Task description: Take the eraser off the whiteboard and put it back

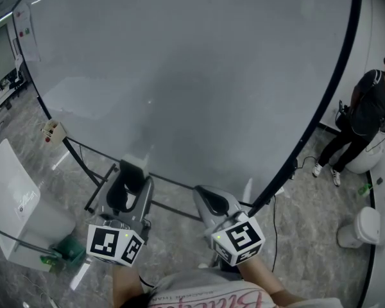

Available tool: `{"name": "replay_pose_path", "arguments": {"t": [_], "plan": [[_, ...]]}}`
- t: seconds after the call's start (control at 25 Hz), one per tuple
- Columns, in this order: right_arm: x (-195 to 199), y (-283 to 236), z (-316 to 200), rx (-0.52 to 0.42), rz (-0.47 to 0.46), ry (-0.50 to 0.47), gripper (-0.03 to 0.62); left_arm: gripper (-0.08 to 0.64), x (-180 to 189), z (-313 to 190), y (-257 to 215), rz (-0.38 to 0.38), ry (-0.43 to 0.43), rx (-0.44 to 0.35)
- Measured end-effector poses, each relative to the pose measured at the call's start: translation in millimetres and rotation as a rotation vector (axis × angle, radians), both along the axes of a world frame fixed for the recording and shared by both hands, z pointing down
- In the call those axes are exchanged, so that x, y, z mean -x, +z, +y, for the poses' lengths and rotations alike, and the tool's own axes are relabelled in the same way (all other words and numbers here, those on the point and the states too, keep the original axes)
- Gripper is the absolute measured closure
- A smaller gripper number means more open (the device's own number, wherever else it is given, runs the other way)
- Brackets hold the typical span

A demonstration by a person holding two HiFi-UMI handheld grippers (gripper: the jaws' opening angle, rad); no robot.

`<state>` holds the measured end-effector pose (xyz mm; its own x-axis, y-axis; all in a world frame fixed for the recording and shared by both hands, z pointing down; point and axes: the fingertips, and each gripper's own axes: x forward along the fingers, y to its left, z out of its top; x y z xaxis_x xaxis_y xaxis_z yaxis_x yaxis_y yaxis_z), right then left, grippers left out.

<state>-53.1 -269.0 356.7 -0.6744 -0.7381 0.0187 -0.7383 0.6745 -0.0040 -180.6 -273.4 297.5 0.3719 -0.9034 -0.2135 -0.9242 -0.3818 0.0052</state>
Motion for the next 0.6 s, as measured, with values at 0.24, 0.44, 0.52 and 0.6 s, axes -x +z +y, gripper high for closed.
{"name": "replay_pose_path", "arguments": {"t": [0.24, 0.44, 0.52, 0.6], "plan": [[1, 0, -1, 0.006, 0.006, 0.009, 0.592, 0.313, 1, -7, -9, -0.008, 0.006, -0.019], [-3, -2, -1, 0.001, 0.001, 0.02, 0.592, 0.313, -4, -18, -24, -0.033, 0.013, -0.053], [-4, -2, -1, -0.001, -0.003, 0.027, 0.592, 0.313, -7, -24, -33, -0.051, 0.017, -0.068], [-6, -3, -1, -0.002, -0.007, 0.033, 0.592, 0.313, -11, -30, -42, -0.069, 0.018, -0.083]]}}
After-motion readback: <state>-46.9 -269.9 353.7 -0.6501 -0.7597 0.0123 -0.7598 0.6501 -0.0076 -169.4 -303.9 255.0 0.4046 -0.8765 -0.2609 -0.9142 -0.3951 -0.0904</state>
